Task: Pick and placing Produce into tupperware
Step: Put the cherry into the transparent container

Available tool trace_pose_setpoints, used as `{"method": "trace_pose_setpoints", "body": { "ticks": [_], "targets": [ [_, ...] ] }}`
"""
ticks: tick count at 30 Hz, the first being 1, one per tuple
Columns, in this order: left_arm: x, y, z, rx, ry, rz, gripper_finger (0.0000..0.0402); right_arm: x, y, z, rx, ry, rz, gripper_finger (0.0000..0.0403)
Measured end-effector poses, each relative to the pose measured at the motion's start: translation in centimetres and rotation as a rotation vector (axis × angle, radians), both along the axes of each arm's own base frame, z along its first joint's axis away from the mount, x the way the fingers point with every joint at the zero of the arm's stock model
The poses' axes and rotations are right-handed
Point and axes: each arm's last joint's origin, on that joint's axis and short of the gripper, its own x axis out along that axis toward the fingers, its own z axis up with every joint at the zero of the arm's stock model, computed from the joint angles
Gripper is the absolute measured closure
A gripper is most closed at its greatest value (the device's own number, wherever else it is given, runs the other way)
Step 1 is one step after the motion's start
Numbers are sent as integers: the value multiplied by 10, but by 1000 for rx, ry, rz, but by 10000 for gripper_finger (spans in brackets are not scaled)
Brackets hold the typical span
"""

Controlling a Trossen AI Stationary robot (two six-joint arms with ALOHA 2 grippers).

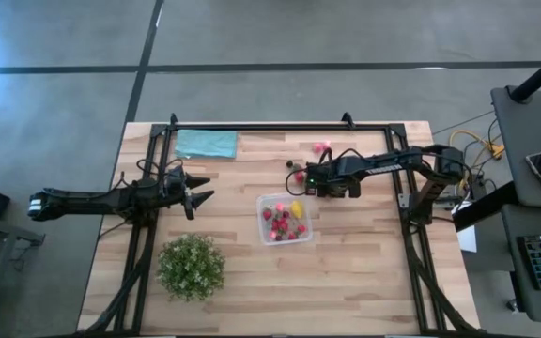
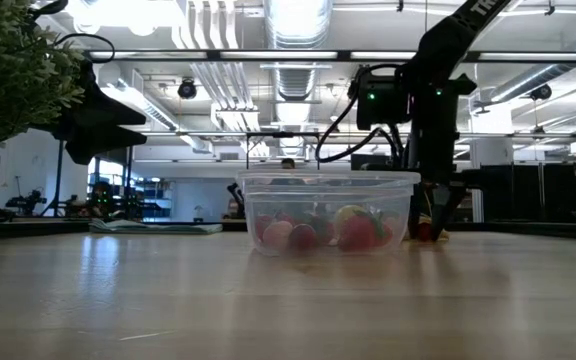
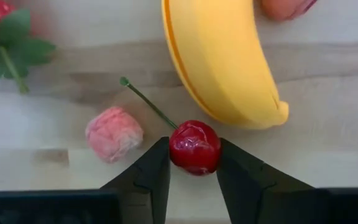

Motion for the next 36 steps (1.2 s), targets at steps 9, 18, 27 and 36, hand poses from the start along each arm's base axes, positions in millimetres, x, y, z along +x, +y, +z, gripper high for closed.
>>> {"method": "trace_pose_setpoints", "body": {
  "ticks": [9, 18, 27, 36],
  "targets": [
    [0, 0, 0, 0, -1, 0, 169, 0, 0, 1, -5, 1, 17, 294],
    [0, 0, 0, 0, 1, 0, 168, 2, -1, 21, -62, -50, 31, 301],
    [0, 0, 0, 0, 1, 0, 169, 38, 20, 73, -89, -203, 311, 301],
    [0, 0, 0, 0, 1, 0, 169, 66, 52, 124, -37, -386, 581, 300]
  ]
}}
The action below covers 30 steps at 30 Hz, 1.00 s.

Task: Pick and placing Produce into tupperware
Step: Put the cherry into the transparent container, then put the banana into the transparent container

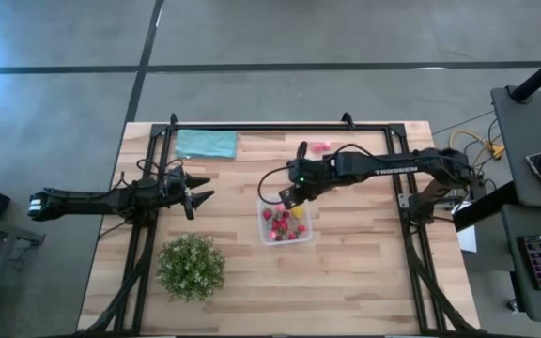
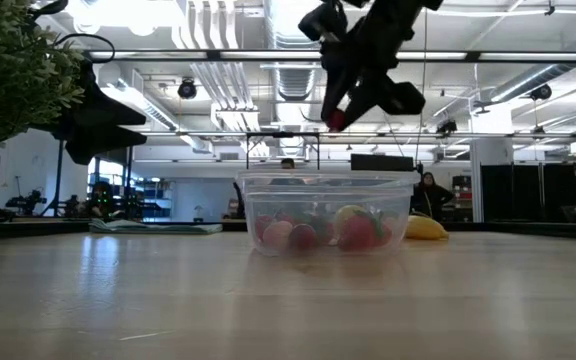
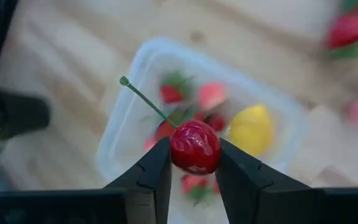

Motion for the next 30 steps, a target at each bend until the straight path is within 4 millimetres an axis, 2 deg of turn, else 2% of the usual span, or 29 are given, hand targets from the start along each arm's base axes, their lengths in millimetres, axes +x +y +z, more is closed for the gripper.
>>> {"method": "trace_pose_setpoints", "body": {
  "ticks": [5, 10, 14, 18, 23, 26, 30],
  "targets": [
    [0, 0, 0, 0, 0, 0, 169, 7, 12, -19, 41, 82, 34, 283],
    [0, 0, 0, 0, 0, 0, 169, 14, 25, -43, 90, 161, 42, 234],
    [0, 0, 0, 0, -2, 0, 168, 14, 23, -47, 49, 185, -60, 192],
    [0, 0, 0, 0, -2, 0, 169, -1, 5, -34, -30, 233, -192, 167],
    [0, 0, 0, 0, -1, 0, 169, -34, -25, -14, -138, 364, -264, 157],
    [0, 0, 0, 0, 0, 0, 168, -53, -46, -13, -171, 512, -310, 156],
    [0, 0, 0, 0, 0, 0, 169, -59, -64, -25, -102, 556, -254, 156]
  ]
}}
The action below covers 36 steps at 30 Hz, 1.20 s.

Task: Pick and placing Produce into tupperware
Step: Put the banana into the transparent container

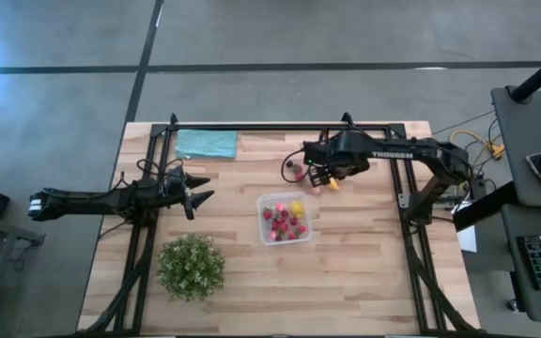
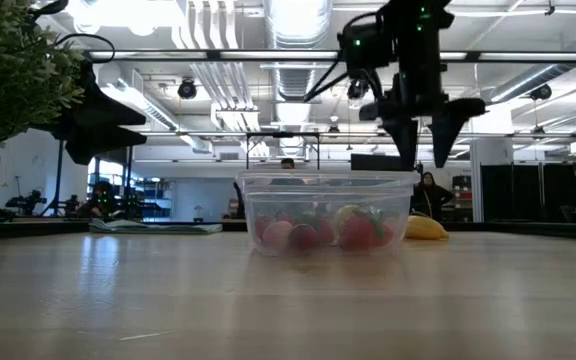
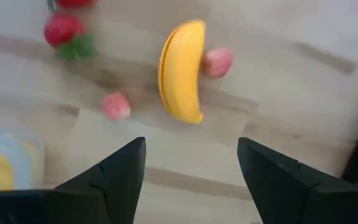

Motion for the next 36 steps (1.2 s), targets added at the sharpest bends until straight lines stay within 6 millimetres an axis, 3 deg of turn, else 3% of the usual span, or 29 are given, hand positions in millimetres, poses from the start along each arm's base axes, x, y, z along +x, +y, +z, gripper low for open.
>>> {"method": "trace_pose_setpoints", "body": {
  "ticks": [7, 17, 36],
  "targets": [
    [0, 0, 0, 0, -1, 0, 169, 8, -10, -19, -33, -81, 48, 156],
    [0, 0, 0, 0, 0, 0, 168, -9, -36, -55, 23, -127, -35, 156],
    [0, 0, 0, 0, 0, 0, 169, -17, -35, -78, 12, -143, -79, 156]
  ]
}}
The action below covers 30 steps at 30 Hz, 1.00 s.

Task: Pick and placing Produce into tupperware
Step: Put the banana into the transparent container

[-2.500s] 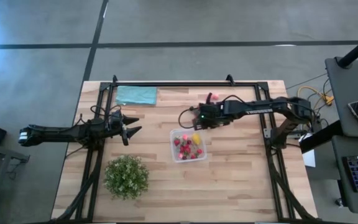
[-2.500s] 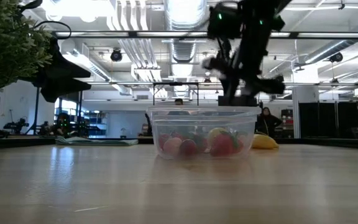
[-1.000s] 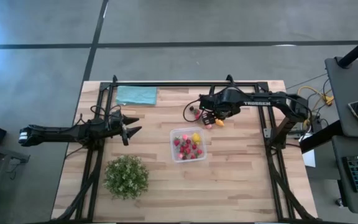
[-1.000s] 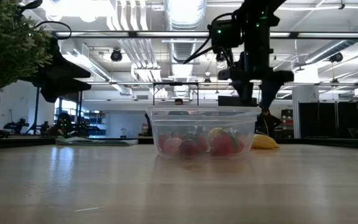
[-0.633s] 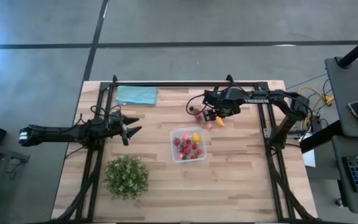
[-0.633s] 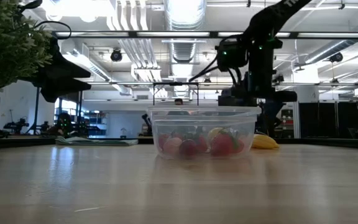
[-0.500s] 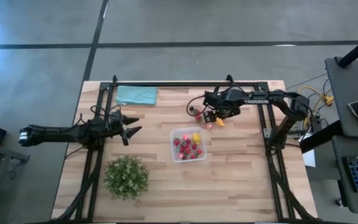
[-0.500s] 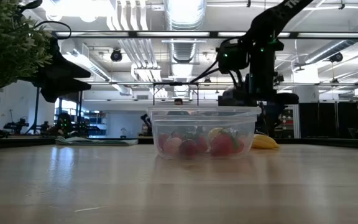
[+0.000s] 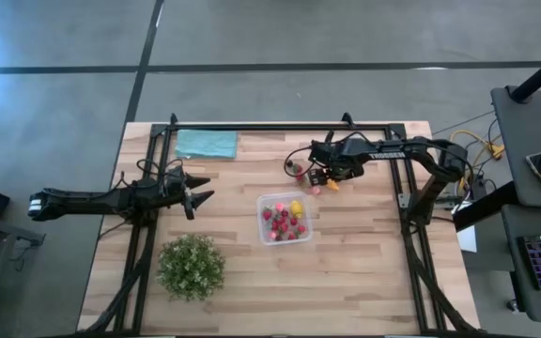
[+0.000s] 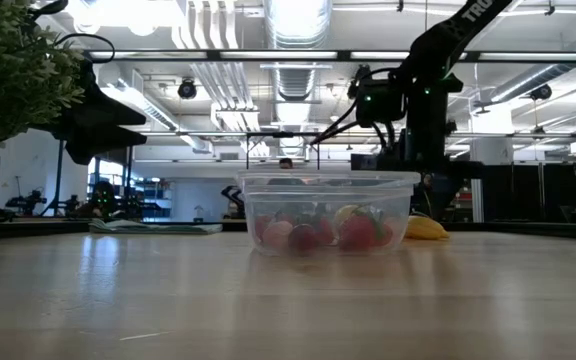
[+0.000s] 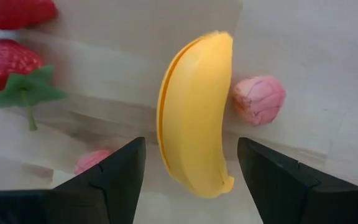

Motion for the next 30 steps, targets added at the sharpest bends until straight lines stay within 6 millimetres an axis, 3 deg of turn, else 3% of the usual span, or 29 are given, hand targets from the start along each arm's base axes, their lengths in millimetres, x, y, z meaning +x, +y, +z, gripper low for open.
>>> {"method": "trace_pose_setpoints", "body": {
  "ticks": [9, 18, 30],
  "targets": [
    [0, 0, 0, 0, 0, 0, 168, 2, -5, 4, -83, 7, -36, 156],
    [0, 0, 0, 0, 0, 0, 168, 10, -8, 1, -90, -122, -39, 154],
    [0, 0, 0, 0, 0, 0, 169, 9, -8, 0, -118, -99, -28, 96]
  ]
}}
